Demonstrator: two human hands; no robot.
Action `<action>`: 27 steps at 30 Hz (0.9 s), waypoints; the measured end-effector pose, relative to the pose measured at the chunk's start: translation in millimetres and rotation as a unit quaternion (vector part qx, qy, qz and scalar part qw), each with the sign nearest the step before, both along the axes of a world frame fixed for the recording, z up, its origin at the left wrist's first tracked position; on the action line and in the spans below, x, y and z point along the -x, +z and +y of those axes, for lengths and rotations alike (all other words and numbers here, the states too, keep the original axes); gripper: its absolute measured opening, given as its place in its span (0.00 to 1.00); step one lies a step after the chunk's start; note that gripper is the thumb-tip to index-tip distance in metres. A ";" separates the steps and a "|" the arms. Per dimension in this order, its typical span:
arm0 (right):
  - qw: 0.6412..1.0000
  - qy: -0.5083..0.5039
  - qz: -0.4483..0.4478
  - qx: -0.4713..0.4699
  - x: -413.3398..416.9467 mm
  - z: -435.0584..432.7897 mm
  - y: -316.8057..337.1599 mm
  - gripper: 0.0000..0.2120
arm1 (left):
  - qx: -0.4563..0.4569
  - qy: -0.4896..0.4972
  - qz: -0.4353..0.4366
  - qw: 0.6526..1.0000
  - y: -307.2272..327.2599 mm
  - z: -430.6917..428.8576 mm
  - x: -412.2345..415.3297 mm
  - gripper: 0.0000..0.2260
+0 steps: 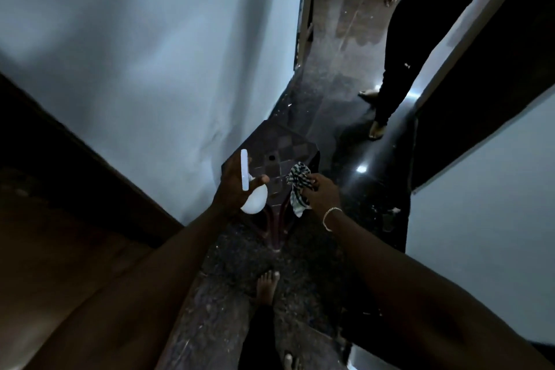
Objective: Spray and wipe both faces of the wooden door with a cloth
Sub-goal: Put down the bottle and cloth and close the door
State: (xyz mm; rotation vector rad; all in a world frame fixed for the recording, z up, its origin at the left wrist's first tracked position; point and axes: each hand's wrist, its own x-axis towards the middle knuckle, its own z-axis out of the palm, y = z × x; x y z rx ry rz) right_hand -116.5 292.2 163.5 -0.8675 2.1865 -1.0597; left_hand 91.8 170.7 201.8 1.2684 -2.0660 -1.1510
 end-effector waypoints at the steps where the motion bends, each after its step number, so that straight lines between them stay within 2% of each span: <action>1: 1.000 -0.001 0.005 -0.008 11.1 -17.3 -13.6 0.14 | 0.010 -0.004 0.007 1.000 -13.3 -17.5 11.2 0.26; 5: 0.999 -0.021 0.026 -0.040 52.5 -92.3 -65.6 0.15 | 0.092 -0.022 -0.071 0.993 -84.7 -96.8 57.2 0.39; 8: 0.996 -0.018 0.035 -0.075 79.7 -148.6 -98.9 0.16 | 0.114 -0.026 -0.097 0.988 -115.8 -139.5 86.3 0.45; 11: 0.993 0.002 0.043 -0.114 100.1 -198.9 -130.6 0.17 | 0.098 -0.033 -0.115 0.988 -123.7 -171.6 112.5 0.41; 13: 0.989 0.019 0.056 -0.138 110.0 -228.9 -149.7 0.18 | 0.086 -0.053 -0.089 0.991 -133.6 -190.8 125.2 0.39; 16: 0.979 0.040 0.082 -0.181 116.5 -259.0 -168.7 0.21 | 0.113 -0.086 -0.088 0.986 -146.9 -208.9 136.3 0.40; 20: 0.966 0.044 0.122 -0.224 115.5 -279.3 -189.8 0.19 | 0.113 -0.113 -0.111 0.981 -166.3 -221.7 142.5 0.36; 24: 0.961 0.081 0.139 -0.227 114.5 -283.0 -206.2 0.16 | 0.122 -0.096 -0.097 0.983 -183.5 -222.2 140.2 0.39; 27: 0.951 0.116 0.153 -0.243 118.7 -285.3 -208.1 0.15 | 0.092 -0.091 -0.077 0.989 -193.2 -225.2 137.9 0.43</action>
